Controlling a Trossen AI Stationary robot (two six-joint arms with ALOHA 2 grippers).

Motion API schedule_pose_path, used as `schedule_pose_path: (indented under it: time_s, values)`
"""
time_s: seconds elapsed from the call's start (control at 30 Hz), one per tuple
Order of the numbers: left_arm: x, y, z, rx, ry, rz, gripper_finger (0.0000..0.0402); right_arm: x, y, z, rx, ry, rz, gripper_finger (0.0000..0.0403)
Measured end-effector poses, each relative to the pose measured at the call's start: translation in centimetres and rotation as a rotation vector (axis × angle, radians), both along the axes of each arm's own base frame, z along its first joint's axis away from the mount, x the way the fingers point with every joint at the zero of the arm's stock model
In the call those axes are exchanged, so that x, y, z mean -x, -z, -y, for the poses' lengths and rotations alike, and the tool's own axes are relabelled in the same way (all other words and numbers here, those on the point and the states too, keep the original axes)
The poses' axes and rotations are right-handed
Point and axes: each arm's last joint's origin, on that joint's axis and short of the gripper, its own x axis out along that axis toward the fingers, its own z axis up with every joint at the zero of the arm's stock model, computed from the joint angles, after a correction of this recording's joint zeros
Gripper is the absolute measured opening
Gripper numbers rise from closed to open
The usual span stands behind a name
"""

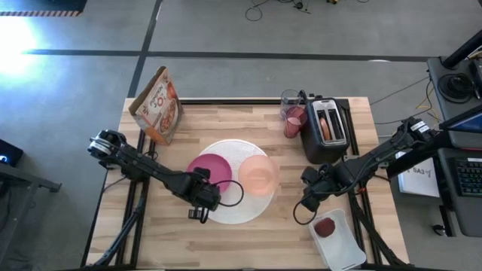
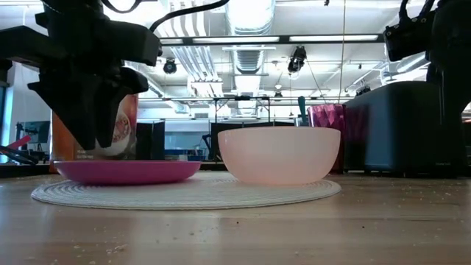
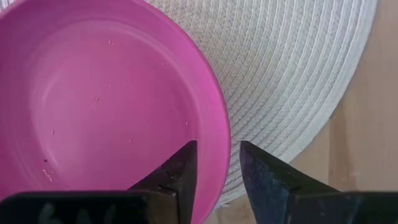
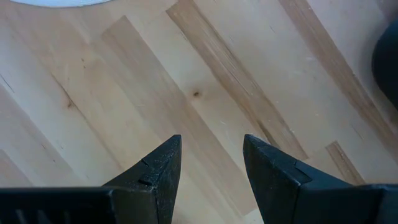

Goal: Arrange a breakfast setting
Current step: Adjust the white placemat

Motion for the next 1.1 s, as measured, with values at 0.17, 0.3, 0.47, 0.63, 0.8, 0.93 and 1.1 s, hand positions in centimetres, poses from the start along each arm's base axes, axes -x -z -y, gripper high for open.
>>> schedule_pose_path:
  time_s: [0.17,0.3,0.47,0.63,0.8,0.93,1.1]
  values:
    - [-0.1,-0.3,0.1,0.024,0.007,0.0,0.0105,-0.1,0.0,-0.1,-0.007,0.012,0.015,0.0162]
    - [-0.8,-1.4,0.6,0.037,0.042,0.044,0.0105,-0.8,-0.2,-0.4,-0.043,0.003,0.092,0.0162]
    - [-1.8,-3.6,1.9,0.065,0.112,0.136,0.0105,-2.2,-0.8,-1.1,-0.083,-0.093,0.243,0.0162]
    - [-2.2,-4.6,3.6,0.099,0.142,0.244,0.0105,-3.4,-1.7,-1.7,-0.084,-0.195,0.406,0.0162]
    - [-2.2,-4.3,4.2,0.099,0.073,0.304,0.0097,-4.7,-2.6,-2.0,-0.034,-0.154,0.592,0.0154]
    - [-1.9,-3.8,4.8,0.119,0.057,0.324,0.008,-6.0,-2.4,-2.7,-0.053,-0.168,0.67,0.0141]
    - [-1.4,-2.5,5.0,0.154,0.013,0.324,0.0076,-7.8,-0.8,-3.6,-0.067,-0.176,0.698,0.0123]
